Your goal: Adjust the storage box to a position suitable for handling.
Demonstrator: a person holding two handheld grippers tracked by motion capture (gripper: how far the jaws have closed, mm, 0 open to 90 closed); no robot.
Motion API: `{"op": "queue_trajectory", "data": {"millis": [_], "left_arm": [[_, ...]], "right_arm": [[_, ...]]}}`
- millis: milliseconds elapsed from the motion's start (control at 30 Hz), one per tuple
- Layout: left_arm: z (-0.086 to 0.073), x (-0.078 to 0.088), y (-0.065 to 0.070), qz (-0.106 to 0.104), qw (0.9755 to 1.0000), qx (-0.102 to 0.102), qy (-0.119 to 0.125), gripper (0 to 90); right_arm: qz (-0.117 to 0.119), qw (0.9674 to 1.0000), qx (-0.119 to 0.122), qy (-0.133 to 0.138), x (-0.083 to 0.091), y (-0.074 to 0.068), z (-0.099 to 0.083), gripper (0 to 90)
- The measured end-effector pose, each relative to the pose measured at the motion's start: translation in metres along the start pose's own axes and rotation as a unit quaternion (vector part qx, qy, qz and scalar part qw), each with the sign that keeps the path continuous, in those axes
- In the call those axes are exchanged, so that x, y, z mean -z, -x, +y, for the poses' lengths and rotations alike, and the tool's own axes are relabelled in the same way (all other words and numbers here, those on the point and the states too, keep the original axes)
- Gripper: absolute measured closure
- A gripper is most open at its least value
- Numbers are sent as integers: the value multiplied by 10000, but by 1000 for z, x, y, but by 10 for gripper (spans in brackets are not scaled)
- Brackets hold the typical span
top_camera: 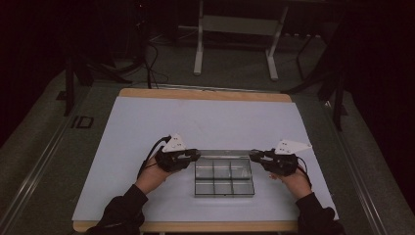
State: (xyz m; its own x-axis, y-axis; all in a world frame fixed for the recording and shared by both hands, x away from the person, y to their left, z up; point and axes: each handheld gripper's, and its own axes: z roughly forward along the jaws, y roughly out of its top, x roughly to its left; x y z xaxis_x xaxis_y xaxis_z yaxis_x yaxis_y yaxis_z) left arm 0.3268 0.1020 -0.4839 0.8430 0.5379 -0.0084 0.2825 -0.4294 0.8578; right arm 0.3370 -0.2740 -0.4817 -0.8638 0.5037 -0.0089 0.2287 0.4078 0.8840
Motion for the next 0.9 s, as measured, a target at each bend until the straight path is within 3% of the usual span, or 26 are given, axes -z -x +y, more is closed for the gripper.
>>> {"op": "queue_trajectory", "data": {"millis": [333, 567, 900], "left_arm": [[1, -9, -3, 226, 9995, 143, 163, 779], [0, -13, -7, 290, 9984, 420, 242, 782], [-1, -14, -5, 385, 9978, 463, 272, 779]], "right_arm": [[-278, 9995, -108, 113, -8, 3, 2, 786], [-340, 9989, -288, 151, -15, 7, 1, 787], [-432, 9987, -235, 136, -22, 4, 0, 747]]}}
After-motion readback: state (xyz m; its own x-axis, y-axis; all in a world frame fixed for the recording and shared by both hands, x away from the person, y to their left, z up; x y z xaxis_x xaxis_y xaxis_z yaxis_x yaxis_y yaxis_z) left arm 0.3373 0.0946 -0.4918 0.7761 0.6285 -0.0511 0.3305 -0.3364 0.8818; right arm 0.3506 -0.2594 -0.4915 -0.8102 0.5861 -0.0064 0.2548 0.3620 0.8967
